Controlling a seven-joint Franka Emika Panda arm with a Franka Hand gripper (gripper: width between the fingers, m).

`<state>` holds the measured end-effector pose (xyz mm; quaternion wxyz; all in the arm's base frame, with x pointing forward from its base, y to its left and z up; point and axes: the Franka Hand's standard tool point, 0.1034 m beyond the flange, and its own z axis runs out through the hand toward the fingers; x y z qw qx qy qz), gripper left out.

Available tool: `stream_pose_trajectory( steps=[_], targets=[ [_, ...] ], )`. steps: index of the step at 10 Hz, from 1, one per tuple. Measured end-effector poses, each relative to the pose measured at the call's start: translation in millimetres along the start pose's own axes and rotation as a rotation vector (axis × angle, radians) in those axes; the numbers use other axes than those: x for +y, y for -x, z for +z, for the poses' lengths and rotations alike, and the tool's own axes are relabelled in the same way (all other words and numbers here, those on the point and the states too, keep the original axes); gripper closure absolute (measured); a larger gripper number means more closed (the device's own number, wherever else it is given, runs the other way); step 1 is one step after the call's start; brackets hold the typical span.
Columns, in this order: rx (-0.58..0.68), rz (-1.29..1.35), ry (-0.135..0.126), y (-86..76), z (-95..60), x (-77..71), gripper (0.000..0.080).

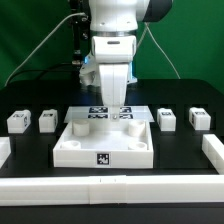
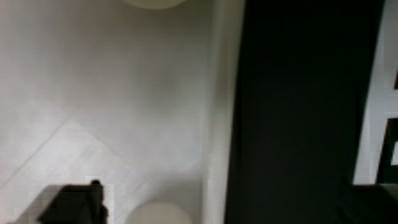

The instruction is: Assemble one leg

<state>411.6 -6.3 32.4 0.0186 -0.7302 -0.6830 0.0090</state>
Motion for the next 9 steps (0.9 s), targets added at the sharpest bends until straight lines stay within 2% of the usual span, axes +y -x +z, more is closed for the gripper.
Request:
stream_pose_trajectory(
  steps=[1,3,7,9],
  targets=[
    [0.004,0.004,-0.008,-1.3,10.0,-3.4,0.015],
    [0.008,0.016,-0.022,-3.0,19.8,-3.6,0.015],
    [0.009,0.019,-0.028,-2.7,24.9,0.5,0.015],
    [0.009,0.024,-0.031,-0.5,26.6,-0.2,0.0412]
  ],
)
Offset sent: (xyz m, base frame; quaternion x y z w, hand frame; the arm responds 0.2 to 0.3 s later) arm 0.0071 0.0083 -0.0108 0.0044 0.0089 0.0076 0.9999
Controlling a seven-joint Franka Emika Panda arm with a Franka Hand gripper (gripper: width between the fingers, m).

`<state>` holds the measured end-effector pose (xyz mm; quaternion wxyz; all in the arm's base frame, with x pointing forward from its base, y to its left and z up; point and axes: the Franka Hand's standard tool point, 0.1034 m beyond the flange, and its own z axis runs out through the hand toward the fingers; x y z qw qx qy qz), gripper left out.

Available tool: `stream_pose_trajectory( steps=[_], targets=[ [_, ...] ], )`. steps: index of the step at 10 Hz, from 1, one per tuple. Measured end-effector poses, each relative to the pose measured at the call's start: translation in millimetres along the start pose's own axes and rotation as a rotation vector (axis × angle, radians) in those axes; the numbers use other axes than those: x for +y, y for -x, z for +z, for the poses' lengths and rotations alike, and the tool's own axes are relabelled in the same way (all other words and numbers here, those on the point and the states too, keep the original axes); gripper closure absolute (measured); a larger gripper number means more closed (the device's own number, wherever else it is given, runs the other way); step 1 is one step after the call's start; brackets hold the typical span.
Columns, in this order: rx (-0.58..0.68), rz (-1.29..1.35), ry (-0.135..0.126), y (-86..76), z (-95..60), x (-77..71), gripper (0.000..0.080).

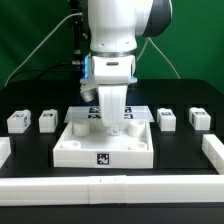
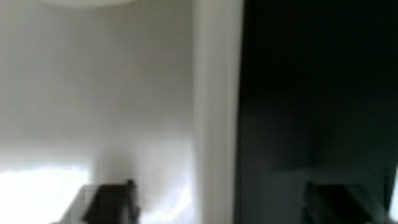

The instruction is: Assemble one leg

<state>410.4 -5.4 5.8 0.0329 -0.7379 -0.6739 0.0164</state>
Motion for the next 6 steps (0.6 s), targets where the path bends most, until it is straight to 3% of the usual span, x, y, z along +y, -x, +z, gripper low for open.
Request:
stream_pose_trajectory(
  steps=[1,2,3,6],
  targets=[
    [0.0,0.0,0.0,0.0,0.1,-0.1,0.0412],
    [0.0,0.0,-0.001,0.0,0.2,-0.2,0.0595],
    [0.0,0.0,-0.001,0.1,0.3,-0.3,0.0721],
    [0.002,0.0,0.014,-0.3,-1.5,2.9,0.0737]
  ],
)
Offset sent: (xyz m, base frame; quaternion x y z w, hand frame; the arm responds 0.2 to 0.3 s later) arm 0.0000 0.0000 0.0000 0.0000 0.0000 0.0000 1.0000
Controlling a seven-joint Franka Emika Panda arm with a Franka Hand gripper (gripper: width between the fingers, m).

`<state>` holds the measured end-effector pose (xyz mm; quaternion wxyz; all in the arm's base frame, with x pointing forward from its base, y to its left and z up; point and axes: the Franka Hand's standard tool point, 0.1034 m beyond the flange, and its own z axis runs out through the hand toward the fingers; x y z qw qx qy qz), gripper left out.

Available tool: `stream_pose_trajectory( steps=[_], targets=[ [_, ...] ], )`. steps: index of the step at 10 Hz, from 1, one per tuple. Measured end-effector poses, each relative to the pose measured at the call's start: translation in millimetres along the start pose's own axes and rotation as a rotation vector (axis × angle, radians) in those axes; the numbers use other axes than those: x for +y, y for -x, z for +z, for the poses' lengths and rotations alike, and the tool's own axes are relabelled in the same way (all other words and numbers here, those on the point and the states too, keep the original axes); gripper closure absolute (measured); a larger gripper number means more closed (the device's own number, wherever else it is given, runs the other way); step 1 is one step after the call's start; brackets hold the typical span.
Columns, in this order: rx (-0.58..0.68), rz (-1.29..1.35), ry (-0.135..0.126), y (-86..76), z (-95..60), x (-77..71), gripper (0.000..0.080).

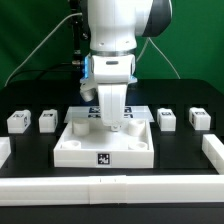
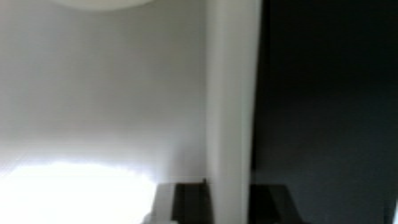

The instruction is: Assemble one leg

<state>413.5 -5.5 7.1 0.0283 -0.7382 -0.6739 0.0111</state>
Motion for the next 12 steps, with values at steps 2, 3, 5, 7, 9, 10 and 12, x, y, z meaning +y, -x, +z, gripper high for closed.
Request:
stream_pose_trajectory(
  steps=[2,3,5,7,9,10,12],
  targets=[
    [0.001,0.0,0.005,-0.1,-0.4,0.9,0.0737],
    [0.001,0.0,0.005,-0.1,-0.4,1.0,0.0737],
    [0.001,0.001,0.005,-0.7,-0.4,1.2,0.0736],
    [0.007,-0.007,0.017,-17.9,-1.0,11.6,0.0736],
    [0.005,-0.061,0.025,-37.0,-0.7,25.5,0.0736],
    [0.005,-0.09,0.03,-46.2,-0.5,32.1,0.0736],
    [0.012,-0.089,0.038,-61.8,-0.3,38.8,0.0736]
  ],
)
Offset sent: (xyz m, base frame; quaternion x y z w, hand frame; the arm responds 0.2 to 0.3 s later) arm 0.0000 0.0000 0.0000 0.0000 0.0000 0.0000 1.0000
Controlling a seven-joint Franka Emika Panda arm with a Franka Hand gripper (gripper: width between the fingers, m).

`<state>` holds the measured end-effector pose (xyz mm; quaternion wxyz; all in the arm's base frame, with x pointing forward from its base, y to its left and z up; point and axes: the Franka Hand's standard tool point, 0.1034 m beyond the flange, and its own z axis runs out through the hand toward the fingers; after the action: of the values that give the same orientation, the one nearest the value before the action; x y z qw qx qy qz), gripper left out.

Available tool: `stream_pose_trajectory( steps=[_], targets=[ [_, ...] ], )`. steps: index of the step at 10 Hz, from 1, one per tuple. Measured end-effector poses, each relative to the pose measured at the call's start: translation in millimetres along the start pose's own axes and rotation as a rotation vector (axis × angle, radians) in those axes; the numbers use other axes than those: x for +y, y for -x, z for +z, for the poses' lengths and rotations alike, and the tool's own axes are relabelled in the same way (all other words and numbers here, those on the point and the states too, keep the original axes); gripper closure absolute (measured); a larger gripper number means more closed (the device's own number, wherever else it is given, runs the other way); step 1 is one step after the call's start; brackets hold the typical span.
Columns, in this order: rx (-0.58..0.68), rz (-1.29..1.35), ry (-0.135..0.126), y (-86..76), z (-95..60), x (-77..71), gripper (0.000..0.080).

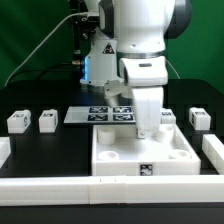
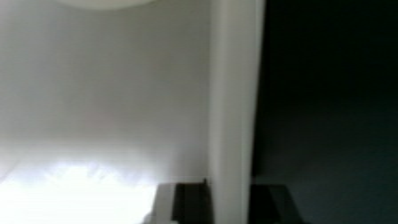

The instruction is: Assemble one leg

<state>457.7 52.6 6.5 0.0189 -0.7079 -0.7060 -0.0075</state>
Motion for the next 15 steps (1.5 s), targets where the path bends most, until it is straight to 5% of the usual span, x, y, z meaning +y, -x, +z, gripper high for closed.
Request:
stream_pose_trajectory(
  steps=[4,9,14,15],
  targets=[
    [0.0,0.007,-0.002,2.5,0.4,0.1,0.0736],
    [0.008,-0.015,0.002,-19.9,0.3,27.4,0.0736],
    [0.014,0.012,0.011,-25.1,0.3,31.7,0.0736],
    [0.014,0.017,0.011,-25.6,0.2,31.7,0.0543]
  ],
)
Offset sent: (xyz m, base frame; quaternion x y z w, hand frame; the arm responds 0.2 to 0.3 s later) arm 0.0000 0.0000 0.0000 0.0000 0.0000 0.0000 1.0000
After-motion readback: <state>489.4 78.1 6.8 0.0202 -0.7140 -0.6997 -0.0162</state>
